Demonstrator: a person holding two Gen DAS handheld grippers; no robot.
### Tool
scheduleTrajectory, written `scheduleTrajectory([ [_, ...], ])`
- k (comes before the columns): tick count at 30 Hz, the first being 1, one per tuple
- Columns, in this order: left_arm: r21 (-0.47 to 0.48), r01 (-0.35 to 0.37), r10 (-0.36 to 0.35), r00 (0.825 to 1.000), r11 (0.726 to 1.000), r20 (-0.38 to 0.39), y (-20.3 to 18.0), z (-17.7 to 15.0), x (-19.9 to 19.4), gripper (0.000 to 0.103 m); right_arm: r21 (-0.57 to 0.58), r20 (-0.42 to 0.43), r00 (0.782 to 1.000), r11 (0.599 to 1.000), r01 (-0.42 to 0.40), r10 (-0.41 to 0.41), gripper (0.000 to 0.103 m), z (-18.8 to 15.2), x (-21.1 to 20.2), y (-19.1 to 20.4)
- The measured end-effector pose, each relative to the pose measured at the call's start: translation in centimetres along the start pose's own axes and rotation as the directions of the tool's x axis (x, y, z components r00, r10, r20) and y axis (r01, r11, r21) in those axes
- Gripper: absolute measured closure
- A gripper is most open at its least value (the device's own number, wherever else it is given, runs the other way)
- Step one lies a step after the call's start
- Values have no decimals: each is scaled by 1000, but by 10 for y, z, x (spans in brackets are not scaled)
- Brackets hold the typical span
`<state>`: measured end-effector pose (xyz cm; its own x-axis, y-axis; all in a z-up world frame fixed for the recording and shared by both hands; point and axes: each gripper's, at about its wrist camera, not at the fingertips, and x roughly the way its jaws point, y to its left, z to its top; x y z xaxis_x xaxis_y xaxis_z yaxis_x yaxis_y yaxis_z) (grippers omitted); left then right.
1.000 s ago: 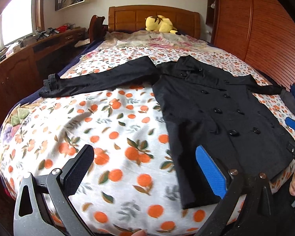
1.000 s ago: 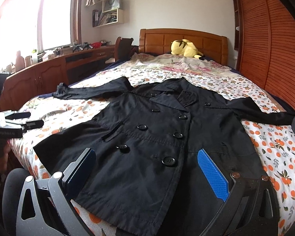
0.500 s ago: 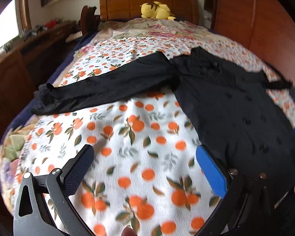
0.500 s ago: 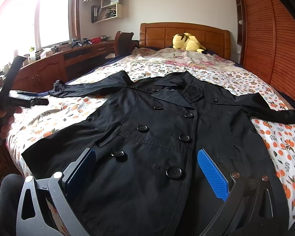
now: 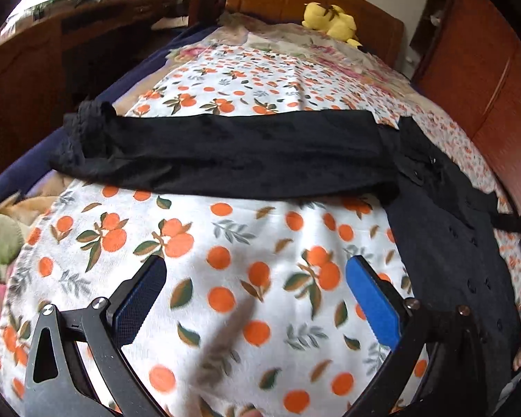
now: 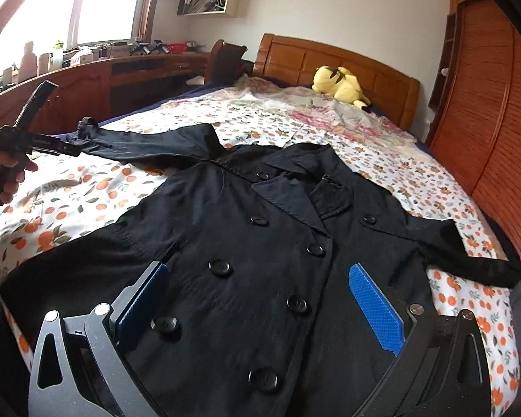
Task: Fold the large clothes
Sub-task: 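Move the left tool down to the cuff of the sleeve nearest it, then grasp the sleeve cuff with the left tool and fold it across the coat body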
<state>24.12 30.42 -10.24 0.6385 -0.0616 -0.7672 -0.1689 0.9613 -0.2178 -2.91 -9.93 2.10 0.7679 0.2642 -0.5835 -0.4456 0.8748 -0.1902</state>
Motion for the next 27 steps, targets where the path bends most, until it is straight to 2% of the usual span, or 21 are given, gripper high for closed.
scheduleTrajectory([
  [3, -32, -9, 9, 1000, 999, 2, 15, 8, 10, 6, 1, -9, 1000, 1000, -19, 19, 0, 10, 16, 2],
  [5, -62, -20, 20, 1000, 998, 6, 24, 12, 15, 16, 3, -15, 999, 999, -43, 44, 0, 15, 27, 5],
  [7, -67, -27, 27, 1000, 997, -2, 30, 16, 22, 18, 3, -28, 997, 997, -75, 75, 0, 19, 38, 9],
  [11, -98, -18, 17, 1000, 995, -9, 41, 30, 37, 20, -42, -42, 995, 995, -93, 92, 0, 25, 56, 14],
  [13, -141, 1, -4, 1000, 990, -18, 48, 36, 48, 20, -63, -49, 996, 995, -74, 71, 0, 28, 63, 17],
  [17, -226, -23, 12, 999, 974, -52, 63, 46, 75, 21, -73, -65, 996, 995, -69, 64, 0, 30, 78, 17],
  [19, -282, -13, -4, 998, 959, -61, 70, 50, 87, 21, -74, -65, 996, 995, -68, 63, 0, 30, 79, 16],
  [21, -298, -3, -11, 999, 955, -47, 71, 54, 92, 21, -75, -62, 996, 995, -71, 67, 0, 28, 75, 14],
  [22, -299, -8, -5, 999, 954, -43, 71, 56, 94, 25, -76, -60, 996, 995, -70, 65, 0, 27, 76, 14],
  [23, -302, -11, 0, 999, 953, -37, 71, 58, 95, 38, -78, -61, 996, 995, -65, 61, 0, 27, 75, 13],
  [24, -309, -18, 6, 999, 951, -38, 71, 60, 98, 47, -81, -62, 996, 995, -62, 57, 0, 27, 75, 12],
  [26, -326, 0, -10, 999, 945, -30, 74, 64, 102, 79, -85, -58, 997, 995, -54, 49, 0, 24, 70, 8],
  [27, -334, 9, -18, 1000, 943, -25, 74, 65, 103, 85, -86, -53, 998, 995, -46, 41, 0, 23, 68, 5],
])
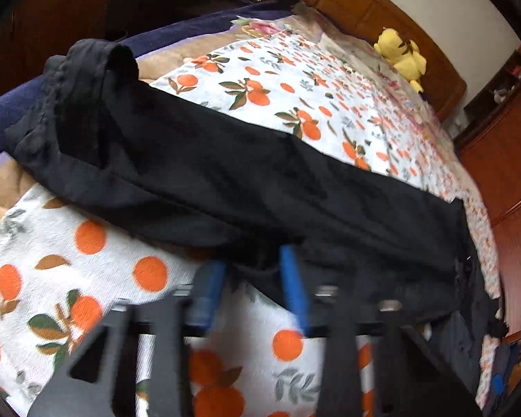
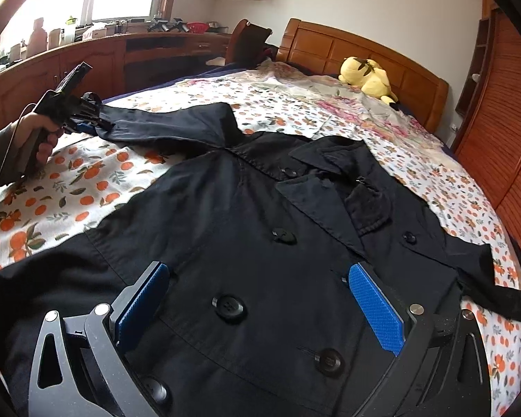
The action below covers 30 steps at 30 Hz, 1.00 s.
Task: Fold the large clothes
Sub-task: 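Grasp the sleeve cuff with the left tool and fold it across the coat body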
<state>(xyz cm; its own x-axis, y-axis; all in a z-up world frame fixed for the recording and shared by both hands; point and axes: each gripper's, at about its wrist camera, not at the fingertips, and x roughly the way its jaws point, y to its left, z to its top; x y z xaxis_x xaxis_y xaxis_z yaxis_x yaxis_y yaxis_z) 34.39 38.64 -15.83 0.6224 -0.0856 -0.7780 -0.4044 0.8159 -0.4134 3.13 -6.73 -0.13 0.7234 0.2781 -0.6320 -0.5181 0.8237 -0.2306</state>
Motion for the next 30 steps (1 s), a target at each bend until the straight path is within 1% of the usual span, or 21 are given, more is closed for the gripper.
scheduleTrajectory([
  [2, 32, -11, 10, 1000, 999, 5, -7, 1, 0, 95, 2, 12, 1000, 1000, 16, -16, 0, -3, -5, -4],
  [3, 60, -24, 22, 999, 998, 23, -14, 1, -3, 96, 6, 17, 1000, 1000, 25, -25, 0, -5, -8, -6],
  [4, 100, -54, 50, 998, 994, 36, -24, 0, -6, 97, 11, 19, 999, 999, 32, -32, 0, -8, -11, -9],
  [6, 162, -75, 67, 996, 984, 51, -41, -1, -14, 98, 25, 18, 999, 999, 35, -35, 0, -16, -17, -13],
  [10, 264, -92, 62, 991, 960, 120, -82, -2, -49, 99, 35, 16, 998, 998, 58, -58, 0, -32, -31, -17],
  [13, 356, -76, 23, 988, 931, 152, -128, -11, -79, 99, 55, 30, 997, 996, 70, -72, 0, -41, -46, -21],
  [15, 418, -58, -11, 987, 906, 161, -162, -22, -96, 99, 65, 45, 996, 995, 74, -77, 0, -45, -58, -23],
  [18, 496, -26, -52, 988, 868, 143, -211, -40, -114, 98, 93, 67, 995, 994, 63, -69, 0, -54, -76, -28],
  [19, 526, -21, -58, 989, 850, 134, -230, -50, -119, 98, 101, 74, 995, 993, 62, -69, 0, -57, -83, -31],
  [22, 584, -8, -70, 991, 811, 110, -272, -71, -128, 98, 121, 104, 991, 990, 66, -79, 0, -67, -104, -38],
  [27, 672, -7, -103, 987, 741, 124, -323, -109, -148, 98, 130, 117, 987, 987, 96, -111, 0, -84, -127, -39],
  [28, 699, -24, -104, 985, 715, 139, -333, -120, -150, 98, 134, 114, 987, 986, 94, -110, 0, -87, -129, -38],
  [30, 731, -47, -93, 984, 681, 150, -343, -133, -151, 98, 153, 106, 989, 985, 84, -101, 0, -93, -133, -41],
])
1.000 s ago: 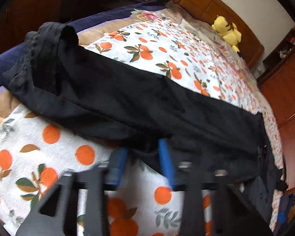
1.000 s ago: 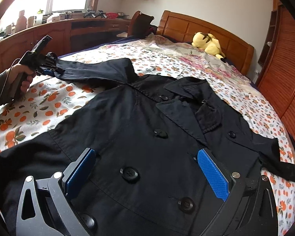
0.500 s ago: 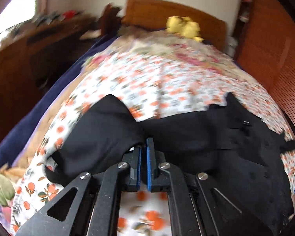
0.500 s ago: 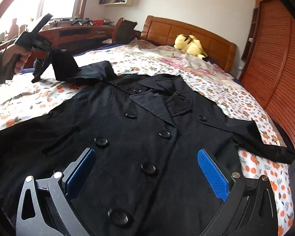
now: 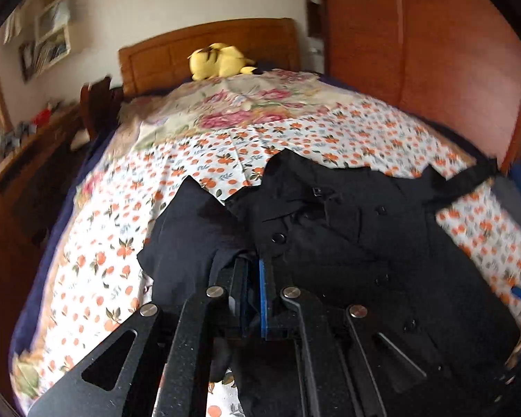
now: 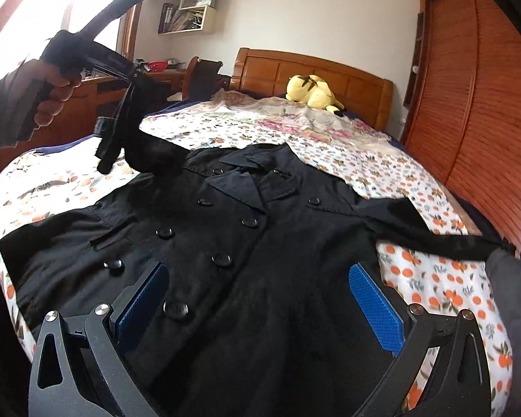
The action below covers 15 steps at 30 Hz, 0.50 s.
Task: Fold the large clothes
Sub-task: 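Grasp the sleeve cuff with the left tool and fold it across the coat body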
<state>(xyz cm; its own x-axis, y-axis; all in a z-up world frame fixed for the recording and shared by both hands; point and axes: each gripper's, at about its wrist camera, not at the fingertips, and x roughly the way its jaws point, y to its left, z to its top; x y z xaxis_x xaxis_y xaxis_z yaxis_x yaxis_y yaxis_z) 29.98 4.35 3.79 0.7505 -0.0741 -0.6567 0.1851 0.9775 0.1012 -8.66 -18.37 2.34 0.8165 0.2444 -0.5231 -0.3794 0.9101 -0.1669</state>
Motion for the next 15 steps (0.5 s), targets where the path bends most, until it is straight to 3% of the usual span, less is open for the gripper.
scheduleTrajectory([
  [4, -38, 56, -56, 998, 998, -8, -15, -11, -9, 98, 42, -15, 1000, 999, -18, 19, 0, -6, -3, -3],
  [9, -101, 75, -79, 996, 992, -33, -22, -32, -15, 98, 48, -12, 1000, 999, -18, 18, 0, 0, -1, -6],
  [10, -111, 75, -79, 996, 991, -39, -21, -39, -17, 96, 42, -6, 1000, 999, -25, 25, 0, 2, 1, -5],
  [13, -96, 51, -54, 998, 994, -29, -26, -56, -25, 72, 42, -13, 999, 998, -41, 42, 0, 7, 9, -1],
  [15, -76, 64, -68, 997, 995, -42, -29, -65, -29, 70, 42, -14, 998, 998, -53, 53, 0, 10, 15, 0],
])
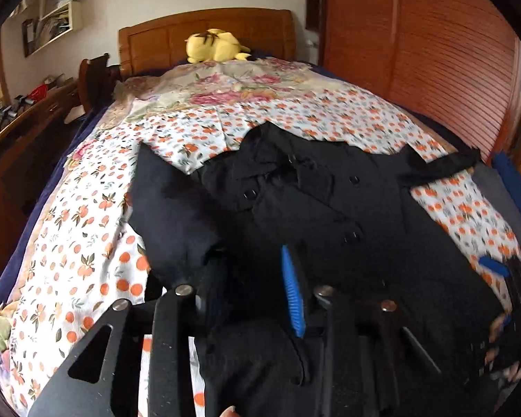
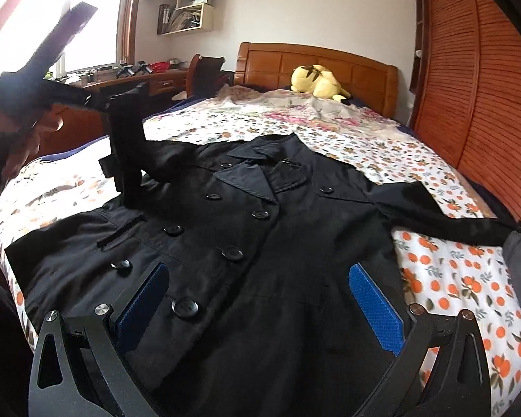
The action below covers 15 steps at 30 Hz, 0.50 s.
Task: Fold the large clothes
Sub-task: 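Grasp the sleeve cuff with the left tool and fold it across the coat body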
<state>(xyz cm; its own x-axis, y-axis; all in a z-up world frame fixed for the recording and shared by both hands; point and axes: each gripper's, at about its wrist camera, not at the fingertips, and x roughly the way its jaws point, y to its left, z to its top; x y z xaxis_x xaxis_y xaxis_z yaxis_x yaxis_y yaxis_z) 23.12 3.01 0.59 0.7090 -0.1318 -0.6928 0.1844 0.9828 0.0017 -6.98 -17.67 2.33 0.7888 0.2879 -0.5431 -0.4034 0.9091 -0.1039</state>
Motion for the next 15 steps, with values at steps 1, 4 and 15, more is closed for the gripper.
scheduleTrajectory([
  [1, 5, 2, -2, 1000, 1000, -9, 0, -3, 0, 70, -2, -2, 1000, 1000, -4, 4, 0, 2, 3, 1],
  [4, 27, -14, 15, 1000, 1000, -25, 3, -17, -7, 69, -4, 6, 1000, 1000, -21, 21, 0, 9, 9, 4],
  [15, -43, -30, 35, 993, 999, 111, 48, -60, -82, 63, -59, -11, 990, 988, -142, 141, 0, 39, 53, 41],
])
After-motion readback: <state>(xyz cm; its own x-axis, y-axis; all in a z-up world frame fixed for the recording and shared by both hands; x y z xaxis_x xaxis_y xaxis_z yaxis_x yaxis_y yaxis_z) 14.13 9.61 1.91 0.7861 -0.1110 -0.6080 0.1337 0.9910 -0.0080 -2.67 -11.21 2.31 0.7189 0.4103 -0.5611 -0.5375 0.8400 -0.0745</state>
